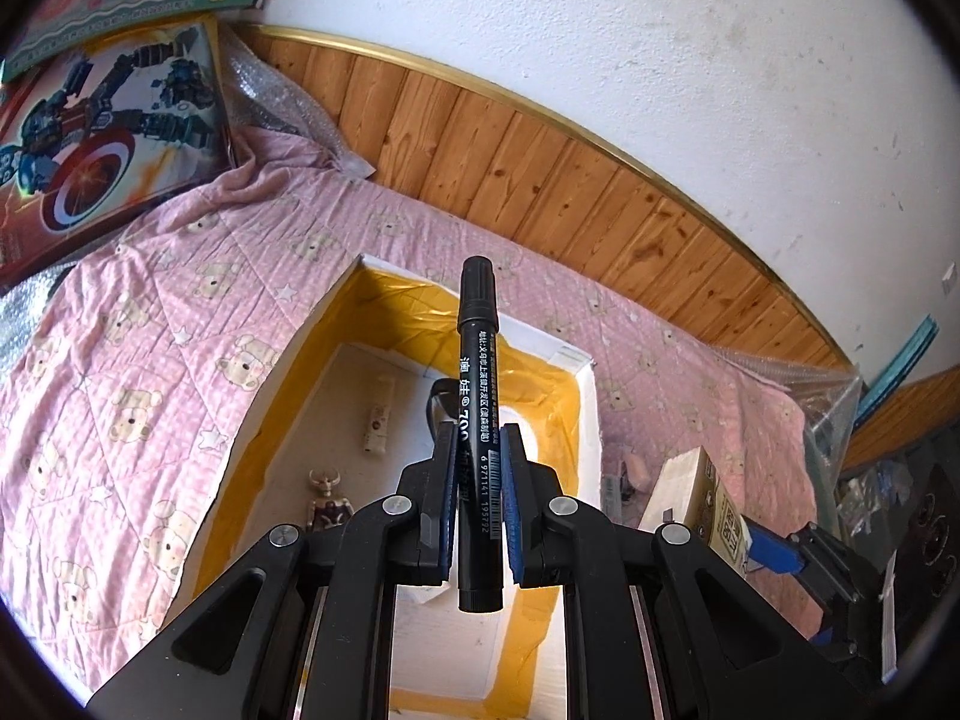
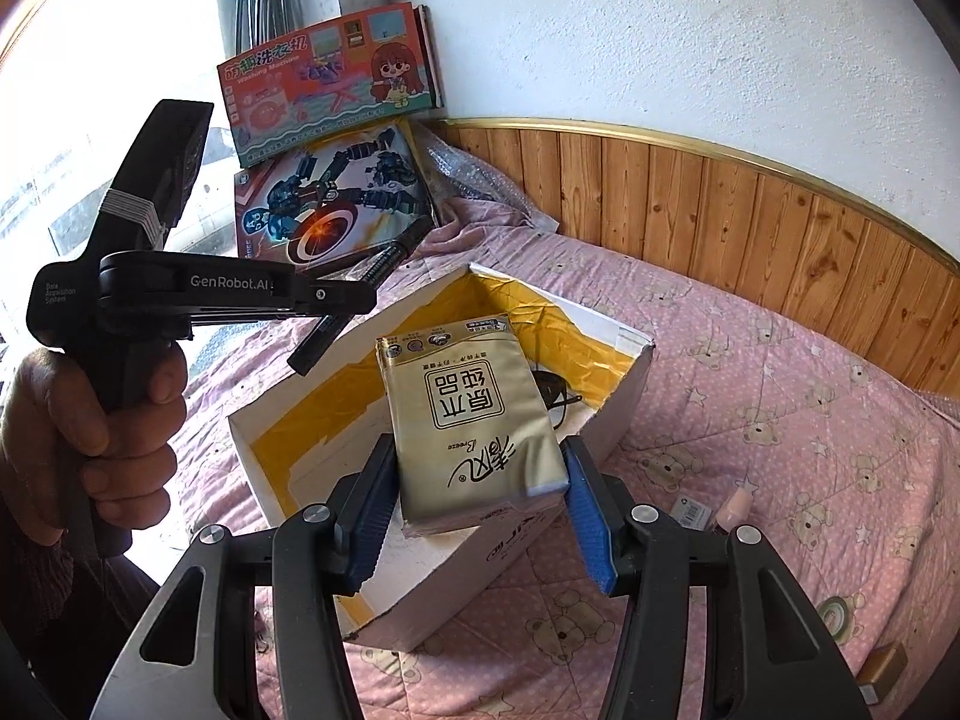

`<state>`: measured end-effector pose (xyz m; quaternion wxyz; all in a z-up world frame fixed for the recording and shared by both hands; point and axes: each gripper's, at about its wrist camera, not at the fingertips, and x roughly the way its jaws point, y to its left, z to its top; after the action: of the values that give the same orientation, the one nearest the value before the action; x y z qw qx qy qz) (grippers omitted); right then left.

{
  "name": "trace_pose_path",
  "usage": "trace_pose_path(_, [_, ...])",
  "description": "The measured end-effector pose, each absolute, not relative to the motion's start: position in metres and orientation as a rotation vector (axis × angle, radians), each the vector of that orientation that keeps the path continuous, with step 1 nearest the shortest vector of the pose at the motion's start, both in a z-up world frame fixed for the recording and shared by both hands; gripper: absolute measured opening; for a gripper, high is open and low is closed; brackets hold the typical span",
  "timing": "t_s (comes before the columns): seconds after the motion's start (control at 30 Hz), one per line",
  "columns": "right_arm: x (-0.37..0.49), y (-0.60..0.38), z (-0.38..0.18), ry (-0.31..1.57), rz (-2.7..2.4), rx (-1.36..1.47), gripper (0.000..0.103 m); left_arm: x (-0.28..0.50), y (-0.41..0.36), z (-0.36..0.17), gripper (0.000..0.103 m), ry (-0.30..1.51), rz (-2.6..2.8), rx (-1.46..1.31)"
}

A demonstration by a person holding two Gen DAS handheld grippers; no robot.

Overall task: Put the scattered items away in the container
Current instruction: 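Carry the marker and tissue pack over the box with both grippers, then lower the marker and tissue pack into the box and open both grippers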

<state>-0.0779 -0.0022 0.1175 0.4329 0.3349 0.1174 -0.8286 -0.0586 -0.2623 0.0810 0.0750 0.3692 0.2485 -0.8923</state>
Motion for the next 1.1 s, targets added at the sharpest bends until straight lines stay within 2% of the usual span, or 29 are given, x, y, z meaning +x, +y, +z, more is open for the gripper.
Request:
trace_pose_path(0.87, [-0.114, -0.089, 0.072, 0.582, -1.935, 0.98, 0.055, -0.137, -0.294, 0.019, 0.013, 0.655, -2.527, 1.377])
trace_pose_path(1.1, [-0.125, -0.111, 0.054, 0.662, -1.865, 1.06, 0.055, -0.157, -0.3, -0.006, 0.014, 0.572, -2.472, 1.462])
